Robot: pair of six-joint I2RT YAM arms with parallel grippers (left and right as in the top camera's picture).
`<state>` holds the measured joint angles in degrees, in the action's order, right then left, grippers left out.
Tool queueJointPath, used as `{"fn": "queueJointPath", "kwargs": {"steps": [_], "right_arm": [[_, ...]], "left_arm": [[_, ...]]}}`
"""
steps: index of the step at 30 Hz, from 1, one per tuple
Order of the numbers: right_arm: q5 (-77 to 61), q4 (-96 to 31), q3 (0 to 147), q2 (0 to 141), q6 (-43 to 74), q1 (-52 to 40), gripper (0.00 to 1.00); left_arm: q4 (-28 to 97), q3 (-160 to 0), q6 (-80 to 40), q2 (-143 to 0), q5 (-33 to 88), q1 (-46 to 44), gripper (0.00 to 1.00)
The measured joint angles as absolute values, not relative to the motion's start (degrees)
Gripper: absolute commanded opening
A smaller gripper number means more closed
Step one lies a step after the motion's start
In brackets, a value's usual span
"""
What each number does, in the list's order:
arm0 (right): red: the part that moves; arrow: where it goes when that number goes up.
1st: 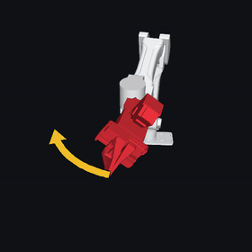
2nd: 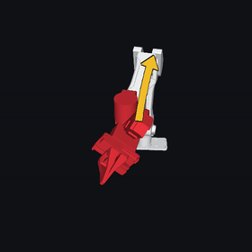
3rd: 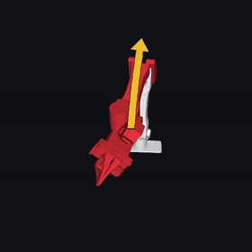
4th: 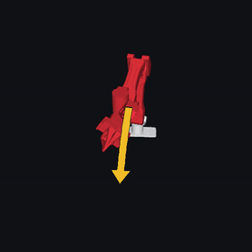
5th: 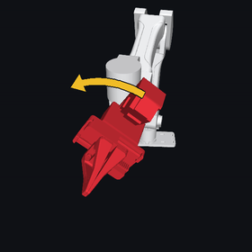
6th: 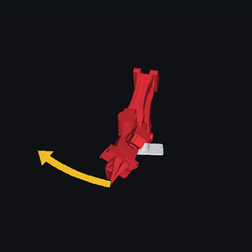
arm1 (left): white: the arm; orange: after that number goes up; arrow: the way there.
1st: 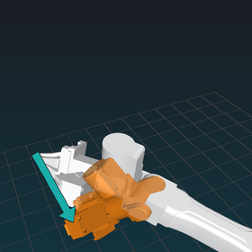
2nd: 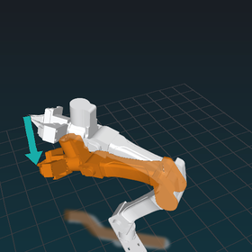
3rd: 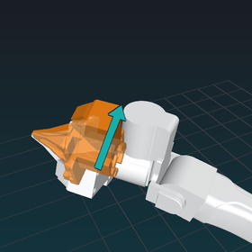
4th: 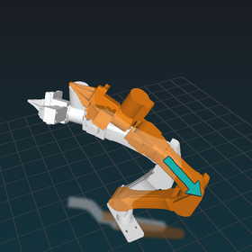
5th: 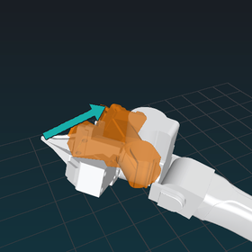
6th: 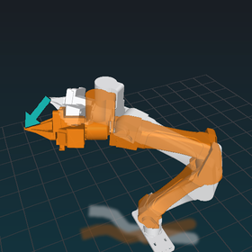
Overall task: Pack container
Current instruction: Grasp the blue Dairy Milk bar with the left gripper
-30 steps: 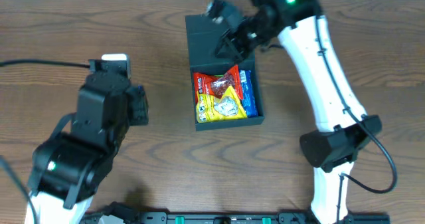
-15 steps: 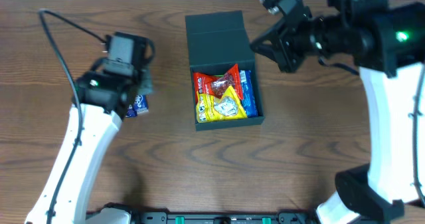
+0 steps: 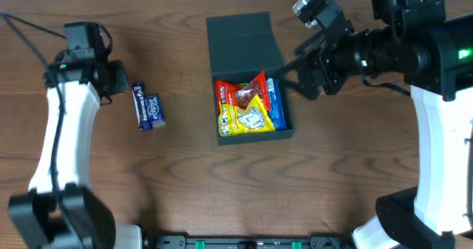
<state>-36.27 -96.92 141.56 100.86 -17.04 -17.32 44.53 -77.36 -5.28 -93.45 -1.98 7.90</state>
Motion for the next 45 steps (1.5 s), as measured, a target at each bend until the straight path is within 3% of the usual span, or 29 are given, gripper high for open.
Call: {"fn": "queueJointPath", "kwargs": {"steps": [3,12,26,42,45], "right_arm": [[-36.3,-97.1,141.6,100.9,-16.9,-17.3,0.99],[-36.3,-97.1,141.6,100.9,-17.0,-17.3,0.99],[-36.2,-97.1,141.6,100.9,-16.9,-17.3,0.99],[-36.0,-97.1,141.6,100.9,-16.9,-17.3,0.99],[-36.0,-97.1,141.6,100.9,-16.9,-17.3,0.99]], "left_arm": [[43.2,-77.4,-4.9,-98.3,-0.9,7.9,0.82],[37.7,-77.4,-4.6,-105.7,0.5,7.9,0.85],[33.1,-77.4,-4.4,-112.9,5.4,7.9,0.72],[31.0,-77.4,-2.3,-116.6,5.8,6.6,0.64],[31.0,-77.4,-2.1,-116.7,5.8,6.6,0.55]]}}
